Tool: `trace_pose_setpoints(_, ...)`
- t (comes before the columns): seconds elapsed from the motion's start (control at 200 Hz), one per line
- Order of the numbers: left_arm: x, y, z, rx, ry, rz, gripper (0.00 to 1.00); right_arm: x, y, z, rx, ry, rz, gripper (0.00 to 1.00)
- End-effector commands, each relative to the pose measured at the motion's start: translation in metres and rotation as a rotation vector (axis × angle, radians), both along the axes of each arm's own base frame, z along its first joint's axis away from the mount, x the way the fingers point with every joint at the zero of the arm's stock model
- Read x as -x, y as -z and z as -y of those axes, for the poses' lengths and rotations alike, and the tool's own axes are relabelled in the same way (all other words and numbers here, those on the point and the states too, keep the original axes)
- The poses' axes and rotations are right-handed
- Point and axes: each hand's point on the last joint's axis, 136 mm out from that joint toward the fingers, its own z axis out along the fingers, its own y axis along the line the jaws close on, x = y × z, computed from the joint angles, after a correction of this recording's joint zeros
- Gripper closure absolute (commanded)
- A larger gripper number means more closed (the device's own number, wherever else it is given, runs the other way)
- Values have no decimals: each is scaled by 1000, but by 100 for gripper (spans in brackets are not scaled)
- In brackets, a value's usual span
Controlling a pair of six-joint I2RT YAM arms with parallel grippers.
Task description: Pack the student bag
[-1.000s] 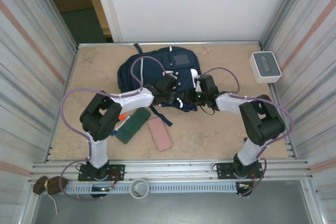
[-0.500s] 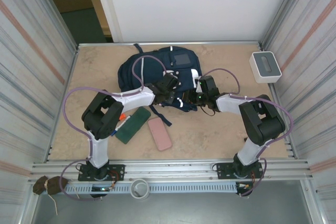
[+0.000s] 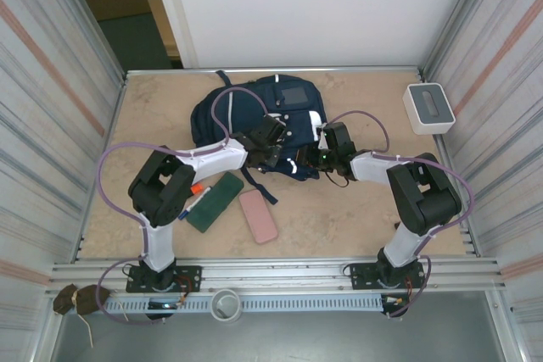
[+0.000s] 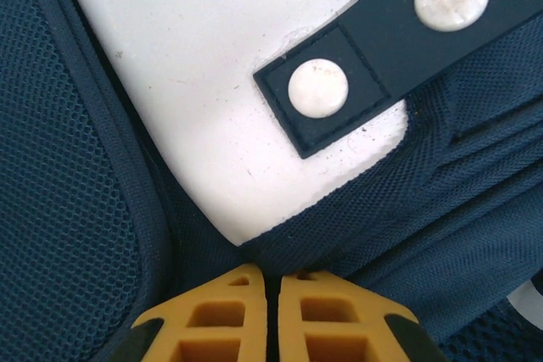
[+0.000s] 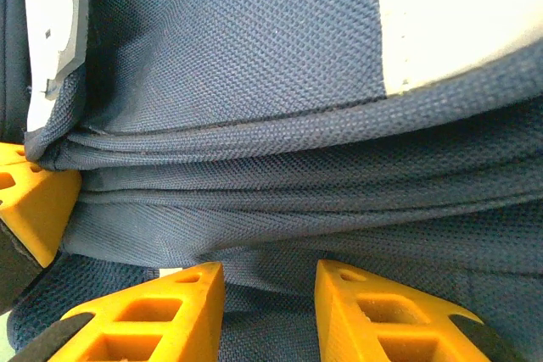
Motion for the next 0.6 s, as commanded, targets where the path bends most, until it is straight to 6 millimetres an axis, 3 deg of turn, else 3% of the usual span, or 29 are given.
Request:
trace_pose_setpoints(0.0,-3,-18,-13,13,-23,27,98,26,33,28,99,33,-135,67)
trace_pose_setpoints(0.331,8,-49,-11,130,70,59,100,24,31,34,108,58,-144,66)
trace_pose_setpoints(0.596,6,-52,-31,208,46,70,100,22,35,39,129,77,-169,66)
